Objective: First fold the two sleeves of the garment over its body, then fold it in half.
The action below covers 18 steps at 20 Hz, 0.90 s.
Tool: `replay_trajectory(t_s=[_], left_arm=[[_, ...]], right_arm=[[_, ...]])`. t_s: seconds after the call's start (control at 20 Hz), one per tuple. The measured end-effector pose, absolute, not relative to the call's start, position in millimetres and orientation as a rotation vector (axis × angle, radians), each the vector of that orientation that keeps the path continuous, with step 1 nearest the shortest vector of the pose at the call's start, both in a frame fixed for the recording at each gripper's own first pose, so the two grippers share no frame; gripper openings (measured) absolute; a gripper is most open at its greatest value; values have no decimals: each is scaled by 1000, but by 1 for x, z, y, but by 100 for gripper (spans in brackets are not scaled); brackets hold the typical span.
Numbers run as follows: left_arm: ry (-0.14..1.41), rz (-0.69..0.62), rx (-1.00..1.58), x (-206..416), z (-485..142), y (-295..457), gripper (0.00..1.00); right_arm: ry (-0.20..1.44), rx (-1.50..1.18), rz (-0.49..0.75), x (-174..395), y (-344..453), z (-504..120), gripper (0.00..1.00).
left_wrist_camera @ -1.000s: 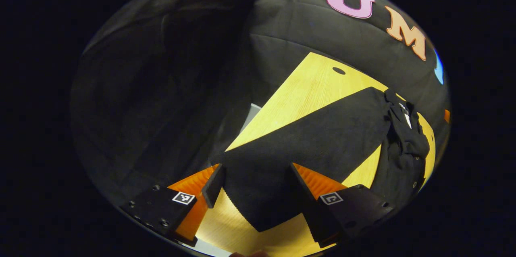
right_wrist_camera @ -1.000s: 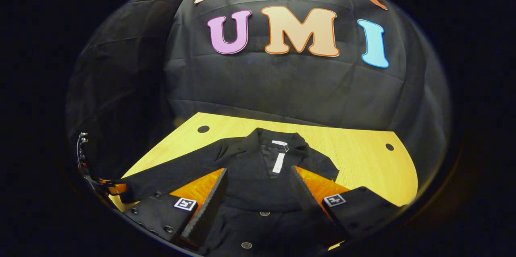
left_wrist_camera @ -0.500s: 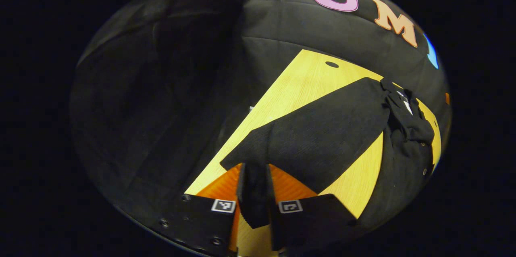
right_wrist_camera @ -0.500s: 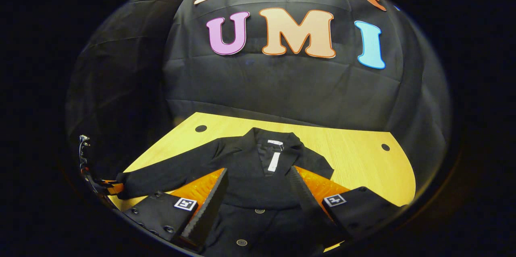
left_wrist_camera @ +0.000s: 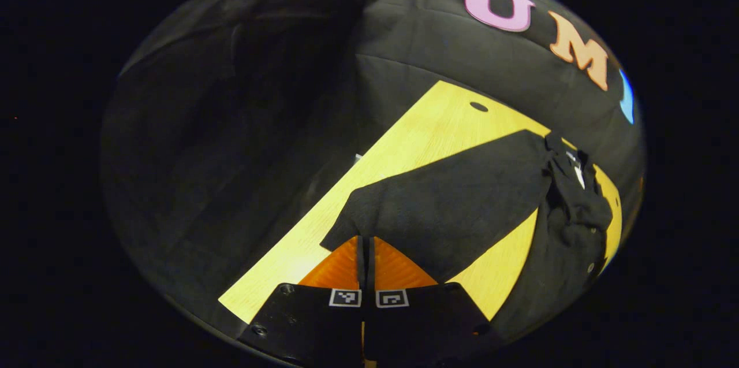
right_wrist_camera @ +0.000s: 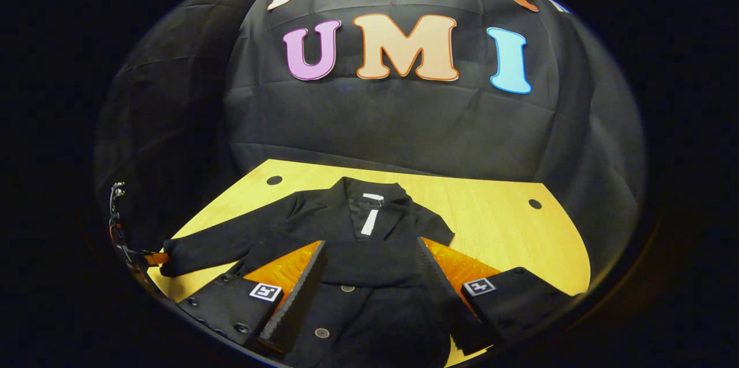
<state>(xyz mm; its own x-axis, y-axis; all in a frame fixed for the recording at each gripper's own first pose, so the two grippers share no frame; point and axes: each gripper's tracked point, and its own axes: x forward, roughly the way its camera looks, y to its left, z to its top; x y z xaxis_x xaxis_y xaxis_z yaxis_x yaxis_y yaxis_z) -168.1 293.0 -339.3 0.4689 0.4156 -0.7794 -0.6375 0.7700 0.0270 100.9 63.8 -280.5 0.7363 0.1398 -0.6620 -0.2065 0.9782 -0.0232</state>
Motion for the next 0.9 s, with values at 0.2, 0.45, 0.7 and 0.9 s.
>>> replay_trajectory(t_s=[0.2, 0.45, 0.7, 0.9], left_arm=[[761, 671, -268, -145, -299, 296, 0], [654, 610, -238, -96, -252, 278, 0], [618, 509, -196, -49, -229, 237, 0], [606, 428, -181, -13, -219, 201, 0]], right_arm=[[716, -75, 181, 93, 42, -277, 98], [699, -62, 171, 84, 14, -272, 98], [686, -44, 128, 74, -29, -269, 98], [686, 10, 75, 62, -64, -268, 98]])
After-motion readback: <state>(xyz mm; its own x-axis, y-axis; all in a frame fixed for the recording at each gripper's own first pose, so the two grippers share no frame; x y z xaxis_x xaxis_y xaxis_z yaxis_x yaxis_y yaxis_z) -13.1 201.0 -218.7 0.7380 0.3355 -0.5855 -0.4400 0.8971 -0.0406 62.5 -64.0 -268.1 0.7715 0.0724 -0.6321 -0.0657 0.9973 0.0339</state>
